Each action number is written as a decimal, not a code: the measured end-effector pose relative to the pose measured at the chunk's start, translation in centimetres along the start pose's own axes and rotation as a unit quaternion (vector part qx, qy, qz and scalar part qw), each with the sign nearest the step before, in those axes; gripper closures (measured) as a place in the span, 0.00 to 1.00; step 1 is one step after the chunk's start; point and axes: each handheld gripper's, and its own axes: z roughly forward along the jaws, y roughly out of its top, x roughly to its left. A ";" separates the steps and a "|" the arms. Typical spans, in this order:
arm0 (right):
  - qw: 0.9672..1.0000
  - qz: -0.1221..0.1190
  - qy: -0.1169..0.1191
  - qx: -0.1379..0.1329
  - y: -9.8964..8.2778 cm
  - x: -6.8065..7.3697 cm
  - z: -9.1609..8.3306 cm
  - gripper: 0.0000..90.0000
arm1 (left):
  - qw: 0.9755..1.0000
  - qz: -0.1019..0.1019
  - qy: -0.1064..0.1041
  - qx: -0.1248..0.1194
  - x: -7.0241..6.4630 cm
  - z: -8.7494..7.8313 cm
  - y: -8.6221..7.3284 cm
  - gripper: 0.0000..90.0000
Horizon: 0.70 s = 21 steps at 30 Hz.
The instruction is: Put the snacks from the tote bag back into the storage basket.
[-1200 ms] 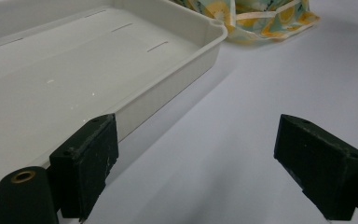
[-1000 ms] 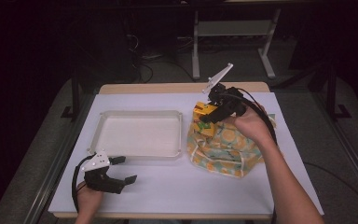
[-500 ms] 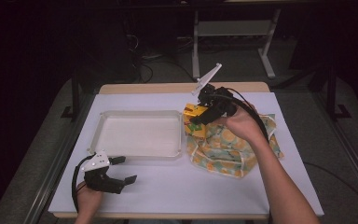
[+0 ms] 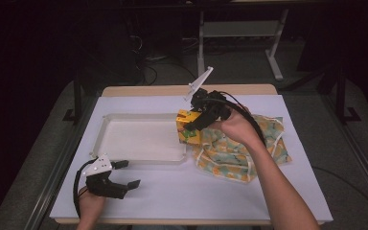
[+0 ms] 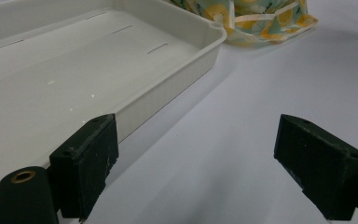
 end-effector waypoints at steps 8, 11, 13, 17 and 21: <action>1.000 -0.014 0.010 -0.004 0.8 0.3 0.6 0.54 | 1.000 0.001 0.000 0.002 0.0 0.0 0.0 0.15; 1.000 -0.019 0.013 -0.005 1.0 0.4 0.9 0.54 | 1.000 0.002 -0.001 0.000 0.0 0.0 0.0 0.15; 1.000 -0.024 0.015 -0.006 1.2 0.4 1.0 0.54 | 1.000 0.002 -0.001 0.000 0.0 0.0 0.0 0.15; 0.999 -0.027 0.020 -0.007 1.5 0.6 1.4 0.54 | 1.000 0.002 -0.001 0.001 0.0 0.0 0.0 0.15; 0.999 -0.030 0.023 -0.007 1.9 0.7 1.8 0.54 | 1.000 0.001 -0.001 0.001 0.0 0.0 0.0 0.15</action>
